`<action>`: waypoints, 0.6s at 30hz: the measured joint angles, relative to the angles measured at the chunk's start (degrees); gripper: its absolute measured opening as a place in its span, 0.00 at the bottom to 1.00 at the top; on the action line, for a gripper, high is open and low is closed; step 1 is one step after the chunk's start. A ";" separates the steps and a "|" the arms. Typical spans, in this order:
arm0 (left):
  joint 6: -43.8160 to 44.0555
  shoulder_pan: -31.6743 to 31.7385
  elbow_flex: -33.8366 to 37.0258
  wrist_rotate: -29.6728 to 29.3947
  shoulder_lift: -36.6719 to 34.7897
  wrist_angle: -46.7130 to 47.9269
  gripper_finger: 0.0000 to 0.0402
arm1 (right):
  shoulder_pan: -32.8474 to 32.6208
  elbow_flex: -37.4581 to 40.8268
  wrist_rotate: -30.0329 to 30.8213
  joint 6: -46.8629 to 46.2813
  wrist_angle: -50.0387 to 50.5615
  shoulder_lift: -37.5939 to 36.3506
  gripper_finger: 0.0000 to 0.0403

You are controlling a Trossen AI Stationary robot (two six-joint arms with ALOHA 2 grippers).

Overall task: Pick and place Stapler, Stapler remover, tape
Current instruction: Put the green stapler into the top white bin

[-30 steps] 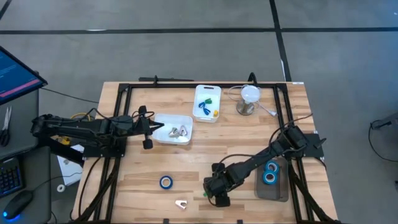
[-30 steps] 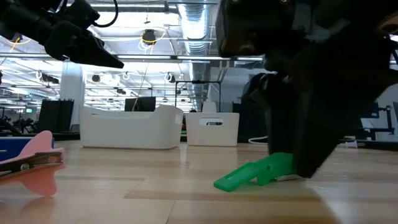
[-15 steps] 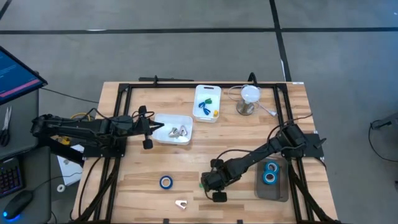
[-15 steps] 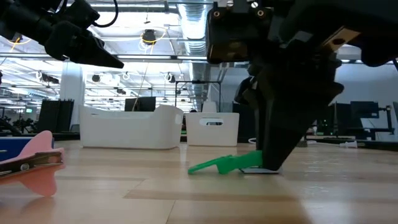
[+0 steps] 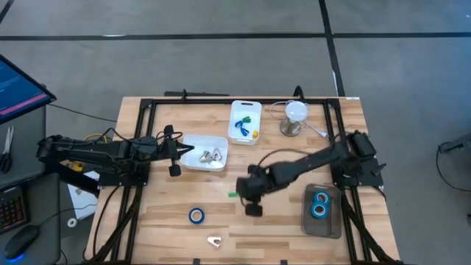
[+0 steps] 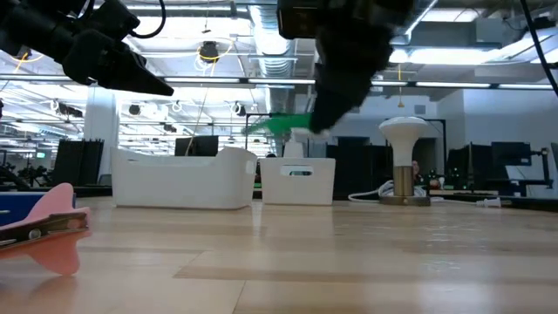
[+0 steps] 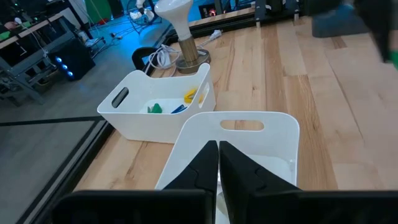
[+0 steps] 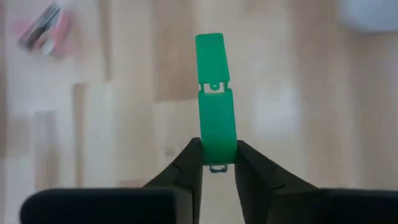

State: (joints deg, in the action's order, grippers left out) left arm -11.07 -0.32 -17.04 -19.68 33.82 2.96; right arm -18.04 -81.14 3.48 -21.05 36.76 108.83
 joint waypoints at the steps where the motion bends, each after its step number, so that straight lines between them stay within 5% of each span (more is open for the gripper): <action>1: 0.02 0.02 0.00 0.00 0.00 0.00 0.02 | 0.94 0.02 0.41 0.43 0.55 -1.06 0.14; 18: 0.00 0.00 0.00 0.00 -0.02 0.02 0.02 | 22.65 0.00 4.09 5.17 5.00 -11.39 0.14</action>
State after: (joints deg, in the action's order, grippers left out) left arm -11.07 -0.31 -17.04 -19.68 33.80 2.98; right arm 4.61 -81.14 7.57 -15.88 41.77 97.44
